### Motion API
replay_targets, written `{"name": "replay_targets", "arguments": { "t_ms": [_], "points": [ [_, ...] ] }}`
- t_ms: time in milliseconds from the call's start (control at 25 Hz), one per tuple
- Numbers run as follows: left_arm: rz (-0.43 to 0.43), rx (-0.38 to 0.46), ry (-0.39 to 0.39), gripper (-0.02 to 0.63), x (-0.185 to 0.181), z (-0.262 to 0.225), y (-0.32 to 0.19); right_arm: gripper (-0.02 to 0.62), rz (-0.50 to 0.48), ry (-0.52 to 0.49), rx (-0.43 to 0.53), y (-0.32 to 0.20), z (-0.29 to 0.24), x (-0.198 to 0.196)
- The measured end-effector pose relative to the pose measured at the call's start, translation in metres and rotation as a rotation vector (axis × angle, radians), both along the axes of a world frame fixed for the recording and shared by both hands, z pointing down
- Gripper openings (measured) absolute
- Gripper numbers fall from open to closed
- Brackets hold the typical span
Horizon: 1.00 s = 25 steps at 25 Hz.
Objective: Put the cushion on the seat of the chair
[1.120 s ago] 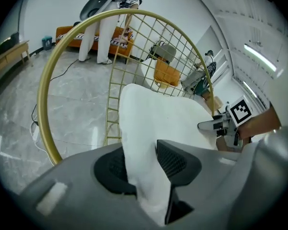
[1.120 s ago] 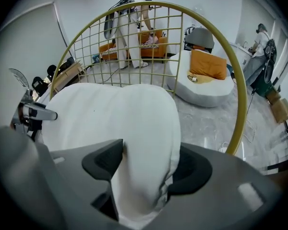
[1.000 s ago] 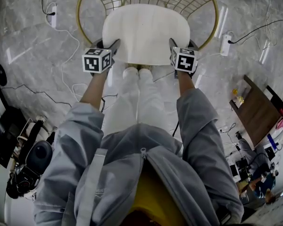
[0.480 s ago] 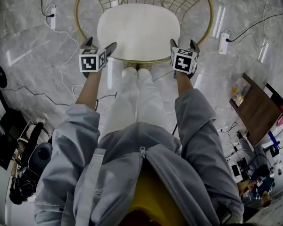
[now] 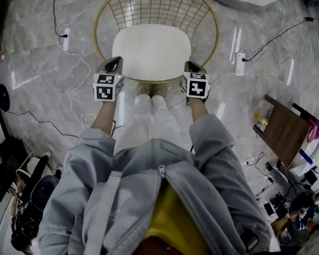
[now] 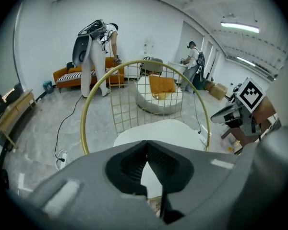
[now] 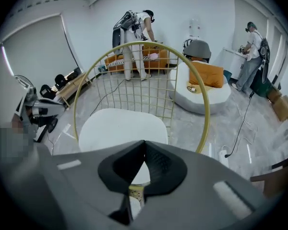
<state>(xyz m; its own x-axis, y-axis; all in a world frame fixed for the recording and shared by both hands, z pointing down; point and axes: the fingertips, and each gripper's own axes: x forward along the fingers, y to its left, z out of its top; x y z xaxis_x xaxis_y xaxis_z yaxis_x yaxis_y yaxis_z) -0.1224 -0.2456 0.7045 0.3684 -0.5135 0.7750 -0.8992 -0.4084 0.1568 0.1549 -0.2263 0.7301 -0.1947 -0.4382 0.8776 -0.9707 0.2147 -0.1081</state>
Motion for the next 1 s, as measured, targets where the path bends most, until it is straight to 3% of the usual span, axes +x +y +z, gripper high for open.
{"name": "replay_targets", "arguments": {
  "t_ms": [160,480,600,760,1000],
  "points": [
    [-0.013,0.062,0.083,0.009,0.012,-0.048,0.004,0.0,0.032,-0.026,0.054,0.004,-0.049,-0.004],
    [-0.038,0.183,0.159,0.008,0.017,-0.134,0.054,0.0,0.086,-0.015,0.226,0.04,-0.15,0.003],
    [-0.009,0.234,0.176,0.008,0.02,-0.166,0.071,0.0,0.12,-0.05,0.293,0.055,-0.186,0.003],
    [0.023,0.377,0.183,0.008,0.025,-0.224,0.061,0.0,0.095,-0.047,0.442,0.045,-0.246,0.005],
    [0.001,0.561,0.229,0.008,0.031,-0.324,0.049,0.0,0.033,-0.035,0.715,0.036,-0.357,-0.01]
  ]
}}
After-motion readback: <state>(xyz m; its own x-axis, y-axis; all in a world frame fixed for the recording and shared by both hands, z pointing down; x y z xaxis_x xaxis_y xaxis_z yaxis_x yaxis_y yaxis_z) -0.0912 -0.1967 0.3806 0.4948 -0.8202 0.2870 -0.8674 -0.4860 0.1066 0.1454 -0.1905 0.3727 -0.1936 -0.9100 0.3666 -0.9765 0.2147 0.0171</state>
